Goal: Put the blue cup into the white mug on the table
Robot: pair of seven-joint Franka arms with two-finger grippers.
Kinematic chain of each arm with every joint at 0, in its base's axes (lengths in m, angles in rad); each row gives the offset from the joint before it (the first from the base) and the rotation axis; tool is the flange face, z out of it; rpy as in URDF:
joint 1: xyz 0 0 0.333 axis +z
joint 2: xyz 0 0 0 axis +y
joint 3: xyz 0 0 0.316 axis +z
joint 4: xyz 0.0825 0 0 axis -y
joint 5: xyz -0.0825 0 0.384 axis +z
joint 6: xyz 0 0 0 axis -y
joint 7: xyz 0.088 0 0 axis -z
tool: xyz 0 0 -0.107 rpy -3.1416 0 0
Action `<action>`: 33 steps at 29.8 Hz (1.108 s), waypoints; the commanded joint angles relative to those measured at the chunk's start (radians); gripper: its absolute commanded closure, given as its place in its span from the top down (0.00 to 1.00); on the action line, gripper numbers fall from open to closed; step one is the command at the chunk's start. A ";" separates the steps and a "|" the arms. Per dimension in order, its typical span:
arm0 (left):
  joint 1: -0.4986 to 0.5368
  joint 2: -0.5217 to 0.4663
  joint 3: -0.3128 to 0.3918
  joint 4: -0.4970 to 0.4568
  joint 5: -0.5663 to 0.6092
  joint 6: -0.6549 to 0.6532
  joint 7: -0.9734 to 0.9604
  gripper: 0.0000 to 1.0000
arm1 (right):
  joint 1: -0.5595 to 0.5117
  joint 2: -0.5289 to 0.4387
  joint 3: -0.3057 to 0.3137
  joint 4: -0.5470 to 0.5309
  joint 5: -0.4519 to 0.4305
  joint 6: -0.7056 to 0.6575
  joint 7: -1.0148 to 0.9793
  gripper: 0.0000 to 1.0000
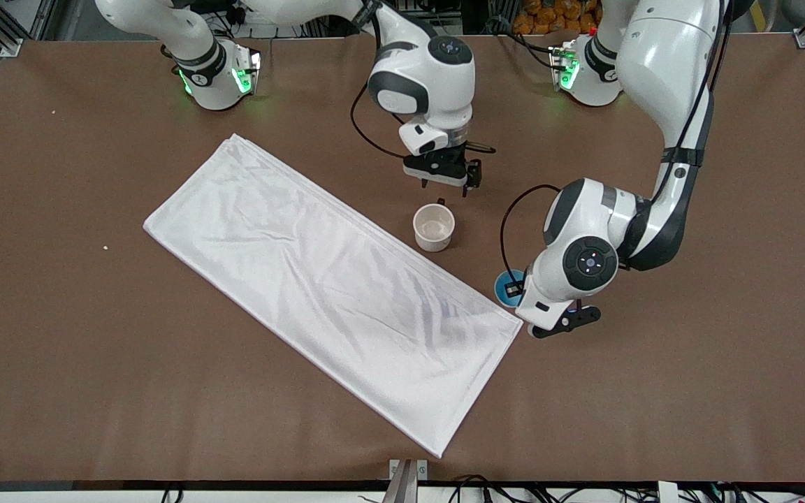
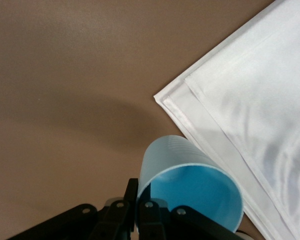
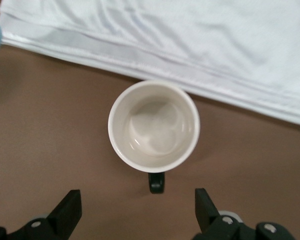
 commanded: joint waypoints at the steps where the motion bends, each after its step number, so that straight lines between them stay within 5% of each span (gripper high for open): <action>1: -0.006 -0.044 -0.001 -0.021 -0.039 -0.041 -0.008 0.00 | -0.066 -0.087 0.054 -0.035 0.025 -0.061 -0.081 1.00; 14: -0.023 -0.064 -0.088 -0.015 -0.057 -0.070 -0.165 0.00 | -0.236 -0.321 0.054 -0.036 0.260 -0.281 -0.493 1.00; 25: -0.029 -0.059 -0.214 -0.021 -0.056 -0.092 -0.283 0.00 | -0.407 -0.427 0.052 -0.035 0.313 -0.339 -0.693 1.00; 33: -0.075 -0.048 -0.223 -0.022 -0.059 -0.103 -0.349 0.00 | -0.560 -0.476 0.052 -0.032 0.320 -0.393 -0.913 1.00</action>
